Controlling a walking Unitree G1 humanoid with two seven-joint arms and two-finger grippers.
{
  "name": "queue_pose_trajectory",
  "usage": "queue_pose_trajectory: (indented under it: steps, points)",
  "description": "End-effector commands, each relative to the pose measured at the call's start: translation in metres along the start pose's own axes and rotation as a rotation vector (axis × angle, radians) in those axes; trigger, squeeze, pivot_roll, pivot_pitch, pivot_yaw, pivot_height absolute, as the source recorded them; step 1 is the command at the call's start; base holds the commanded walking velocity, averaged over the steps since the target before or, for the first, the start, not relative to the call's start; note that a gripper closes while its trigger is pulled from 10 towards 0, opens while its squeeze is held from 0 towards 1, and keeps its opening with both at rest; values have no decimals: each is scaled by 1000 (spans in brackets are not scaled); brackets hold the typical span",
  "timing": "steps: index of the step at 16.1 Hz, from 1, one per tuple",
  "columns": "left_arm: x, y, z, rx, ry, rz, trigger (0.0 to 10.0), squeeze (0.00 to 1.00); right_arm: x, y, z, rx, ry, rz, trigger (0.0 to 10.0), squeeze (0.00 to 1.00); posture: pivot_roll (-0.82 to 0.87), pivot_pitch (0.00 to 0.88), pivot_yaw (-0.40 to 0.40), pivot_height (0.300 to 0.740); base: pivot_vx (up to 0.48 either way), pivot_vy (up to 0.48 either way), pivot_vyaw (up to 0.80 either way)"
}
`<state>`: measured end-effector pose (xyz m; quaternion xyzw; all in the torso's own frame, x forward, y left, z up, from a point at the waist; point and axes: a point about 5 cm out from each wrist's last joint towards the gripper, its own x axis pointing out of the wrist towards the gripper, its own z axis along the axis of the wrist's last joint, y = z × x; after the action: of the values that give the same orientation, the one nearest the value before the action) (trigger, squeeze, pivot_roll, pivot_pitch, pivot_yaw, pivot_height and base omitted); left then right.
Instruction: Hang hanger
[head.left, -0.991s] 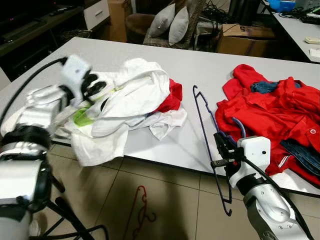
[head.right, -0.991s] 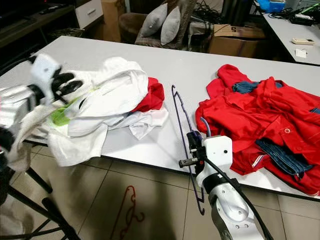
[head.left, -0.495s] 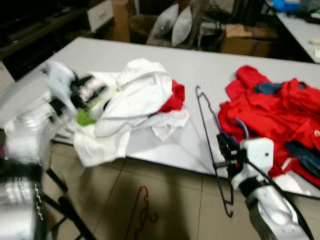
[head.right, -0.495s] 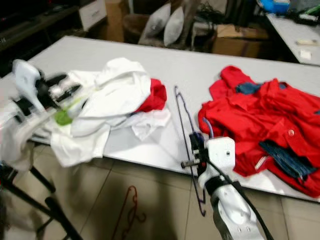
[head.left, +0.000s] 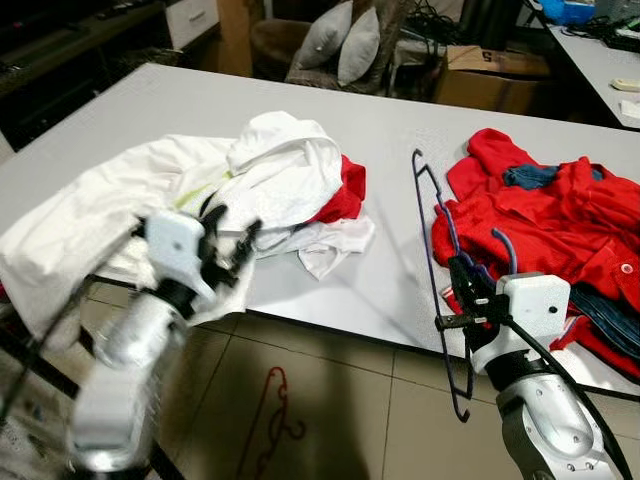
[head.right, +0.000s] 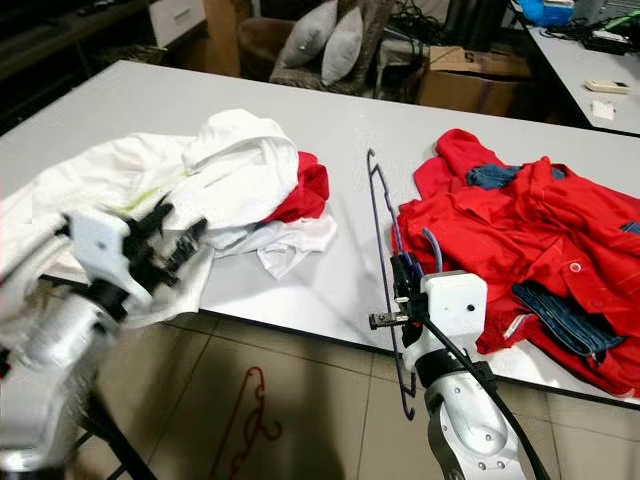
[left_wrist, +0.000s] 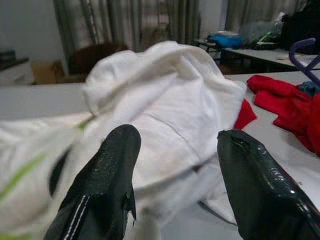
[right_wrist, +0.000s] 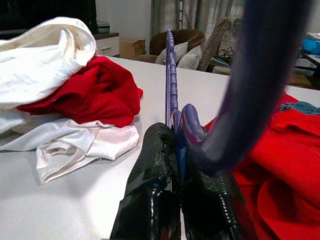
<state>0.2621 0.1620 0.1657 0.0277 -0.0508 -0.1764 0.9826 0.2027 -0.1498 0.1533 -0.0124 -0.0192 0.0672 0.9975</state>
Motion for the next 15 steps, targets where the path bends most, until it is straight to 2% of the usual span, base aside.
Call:
queue_pose_trajectory:
  steps: [1,3,11,13,14,15]
  points:
    - [2,-7,8,7,-12,18,10000,0,-2,0,5,-10,-19,8,10000,0,-16,64,-22,740,0,-450,0]
    - [3,-12,7,1,5,40,10000,0,-2,-1,6,-28,-20,8,10000,0,-22,67,-18,740,0,-448,0]
    - [6,-13,5,18,34,39,10000,0,-5,1,9,-66,-26,32,10000,0,-49,69,4,740,0,-446,0]
    - [11,-15,10,87,12,-4,10000,0,-3,14,17,-60,-43,226,10000,0,-48,64,14,740,0,0,0]
    - [14,-14,18,66,-22,-60,10000,0,1,13,23,-92,-54,276,10000,0,-46,62,18,740,0,0,0]
    - [18,-13,26,69,-45,-127,10000,51,7,9,29,-130,-65,297,10000,0,-45,59,20,740,0,0,0]
